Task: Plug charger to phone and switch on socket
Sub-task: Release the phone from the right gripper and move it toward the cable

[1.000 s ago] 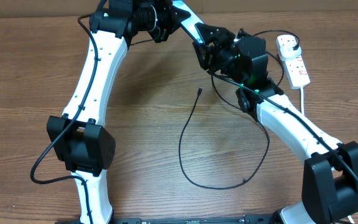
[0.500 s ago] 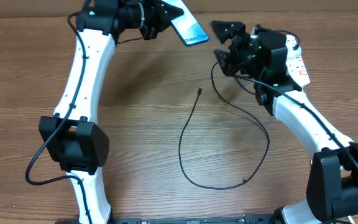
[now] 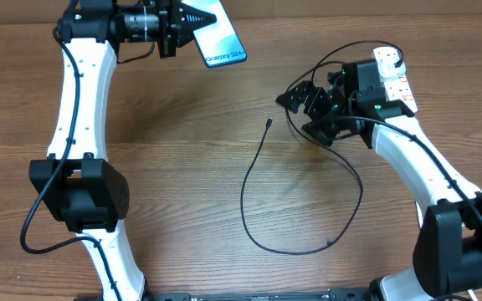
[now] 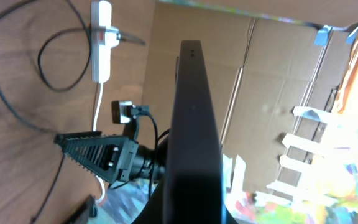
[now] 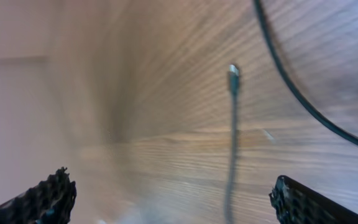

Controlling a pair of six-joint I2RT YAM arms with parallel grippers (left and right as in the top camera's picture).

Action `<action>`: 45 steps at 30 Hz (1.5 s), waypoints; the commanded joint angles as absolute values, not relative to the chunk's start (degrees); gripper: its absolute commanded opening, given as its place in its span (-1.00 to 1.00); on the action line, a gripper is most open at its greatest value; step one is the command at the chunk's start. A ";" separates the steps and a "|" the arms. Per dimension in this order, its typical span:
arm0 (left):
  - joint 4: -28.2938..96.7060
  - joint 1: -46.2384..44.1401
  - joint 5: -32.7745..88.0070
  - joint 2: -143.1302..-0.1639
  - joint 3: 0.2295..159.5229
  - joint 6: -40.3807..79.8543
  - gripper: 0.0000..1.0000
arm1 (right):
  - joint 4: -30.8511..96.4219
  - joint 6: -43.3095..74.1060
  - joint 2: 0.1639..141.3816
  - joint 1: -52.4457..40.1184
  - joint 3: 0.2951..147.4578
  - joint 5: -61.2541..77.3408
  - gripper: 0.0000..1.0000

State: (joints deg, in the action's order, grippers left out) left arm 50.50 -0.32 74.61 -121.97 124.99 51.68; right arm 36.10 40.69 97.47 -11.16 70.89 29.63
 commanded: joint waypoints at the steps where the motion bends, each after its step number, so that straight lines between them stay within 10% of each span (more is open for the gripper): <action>1: 54.15 -0.05 79.11 -121.60 126.04 43.59 -0.91 | 43.88 27.09 96.88 -13.21 78.65 17.56 0.99; 11: 67.92 1.54 69.60 -121.60 125.99 28.25 -0.92 | 52.51 22.65 97.73 -18.24 83.68 9.06 0.98; 14: 69.04 3.75 69.78 -121.60 125.78 25.67 -0.92 | 49.60 22.63 99.98 -19.46 83.66 9.02 0.31; 45: 71.81 7.05 66.63 -121.60 125.78 25.71 -0.91 | 34.44 37.76 117.95 -23.20 83.64 6.46 -0.59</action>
State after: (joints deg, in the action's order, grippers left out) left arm 71.83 7.38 65.28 -121.97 124.99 26.76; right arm 35.03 36.03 116.77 -22.98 82.59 7.68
